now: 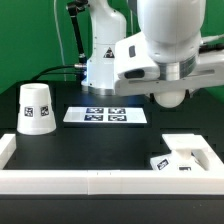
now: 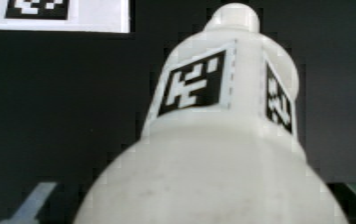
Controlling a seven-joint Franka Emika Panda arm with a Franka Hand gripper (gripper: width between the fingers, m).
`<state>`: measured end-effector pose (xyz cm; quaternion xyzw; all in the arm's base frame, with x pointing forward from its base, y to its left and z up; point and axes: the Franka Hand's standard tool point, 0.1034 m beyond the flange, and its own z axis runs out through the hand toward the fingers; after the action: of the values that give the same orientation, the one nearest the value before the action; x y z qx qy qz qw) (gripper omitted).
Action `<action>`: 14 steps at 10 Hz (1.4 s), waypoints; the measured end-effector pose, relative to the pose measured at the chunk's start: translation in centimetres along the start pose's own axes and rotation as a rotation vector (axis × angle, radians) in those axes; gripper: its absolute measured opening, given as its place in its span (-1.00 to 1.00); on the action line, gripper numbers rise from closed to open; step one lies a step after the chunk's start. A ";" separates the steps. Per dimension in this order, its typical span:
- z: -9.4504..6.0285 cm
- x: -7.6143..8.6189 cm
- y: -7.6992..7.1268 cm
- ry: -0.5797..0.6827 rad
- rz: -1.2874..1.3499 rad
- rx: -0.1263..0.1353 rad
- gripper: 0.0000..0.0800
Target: Assemble lamp
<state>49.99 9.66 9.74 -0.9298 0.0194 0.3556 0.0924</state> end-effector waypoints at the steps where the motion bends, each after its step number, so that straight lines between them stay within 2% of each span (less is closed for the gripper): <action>1: -0.5 0.9 -0.1 0.075 0.000 0.000 0.44; 3: -0.9 1.1 0.3 0.241 -0.031 -0.009 0.44; 5: -3.0 1.7 1.7 0.422 -0.087 -0.025 0.44; 8: -6.1 1.8 3.2 0.680 -0.156 -0.070 0.44; 9: -5.9 2.0 3.4 0.756 -0.152 -0.082 0.44; 10: -5.3 2.0 3.6 0.774 -0.150 -0.089 0.44; 12: -5.3 2.0 3.7 0.769 -0.152 -0.090 0.44; 13: -5.7 2.3 4.2 0.787 -0.221 -0.128 0.44; 14: -6.3 2.4 4.6 0.802 -0.273 -0.154 0.44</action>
Offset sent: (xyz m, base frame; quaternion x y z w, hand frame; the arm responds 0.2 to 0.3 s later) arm 0.0070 -0.0378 0.0004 -0.0166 0.1570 -0.1097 0.9814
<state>55.45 4.07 11.99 -0.9927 -0.0960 -0.0490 0.0542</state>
